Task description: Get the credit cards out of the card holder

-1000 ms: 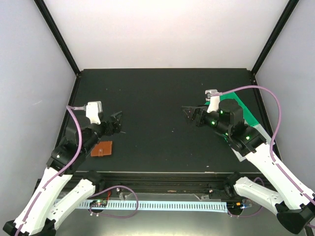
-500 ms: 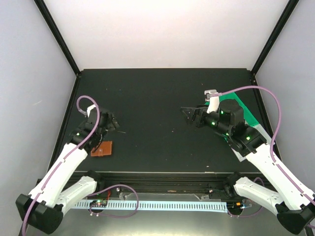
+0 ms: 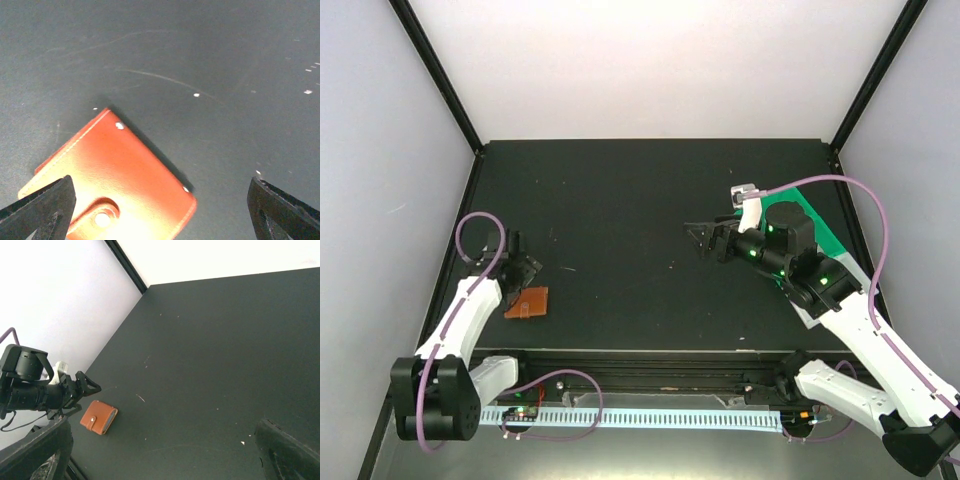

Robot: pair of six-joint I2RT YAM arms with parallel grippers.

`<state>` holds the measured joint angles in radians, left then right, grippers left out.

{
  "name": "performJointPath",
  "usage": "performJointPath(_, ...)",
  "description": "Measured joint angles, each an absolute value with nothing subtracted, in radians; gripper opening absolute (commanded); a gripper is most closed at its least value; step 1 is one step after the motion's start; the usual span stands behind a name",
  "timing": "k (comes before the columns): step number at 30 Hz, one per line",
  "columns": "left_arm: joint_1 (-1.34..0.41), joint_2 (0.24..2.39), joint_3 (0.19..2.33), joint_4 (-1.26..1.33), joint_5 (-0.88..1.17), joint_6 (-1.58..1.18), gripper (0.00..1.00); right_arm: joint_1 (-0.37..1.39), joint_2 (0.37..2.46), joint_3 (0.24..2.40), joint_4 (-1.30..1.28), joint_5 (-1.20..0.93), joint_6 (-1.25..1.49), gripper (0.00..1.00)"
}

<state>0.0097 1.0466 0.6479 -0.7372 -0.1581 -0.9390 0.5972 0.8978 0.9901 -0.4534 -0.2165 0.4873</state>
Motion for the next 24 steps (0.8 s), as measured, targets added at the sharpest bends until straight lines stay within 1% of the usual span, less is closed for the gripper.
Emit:
performJointPath(5,0.047,1.096,0.588,-0.7,-0.134,-0.971,0.96,0.597,0.898,0.987,-0.467,-0.212,0.472,1.0)
performJointPath(8,0.051,1.141,0.572,-0.675,-0.102,-0.976,0.94,0.597,0.898,0.981,-0.469,-0.211,0.471,1.0)
performJointPath(10,0.051,1.172,0.571,-0.662,-0.085,-0.977,0.88,0.597,0.898,0.976,-0.47,-0.212,0.471,1.0)
performJointPath(11,0.051,1.185,0.574,-0.659,-0.082,-0.975,0.86,0.597,0.898,0.972,-0.47,-0.212,0.471,1.0)
performJointPath(16,0.05,1.208,0.578,-0.654,-0.063,-0.952,0.87,0.597,0.901,0.97,-0.473,-0.211,0.469,1.0)
performJointPath(19,0.019,1.226,0.585,-0.626,-0.051,-0.947,0.86,0.597,0.901,0.97,-0.474,-0.204,0.466,1.0)
performJointPath(24,-0.108,1.279,0.614,-0.533,-0.001,-0.966,0.86,0.597,0.901,0.97,-0.48,-0.185,0.461,1.0)
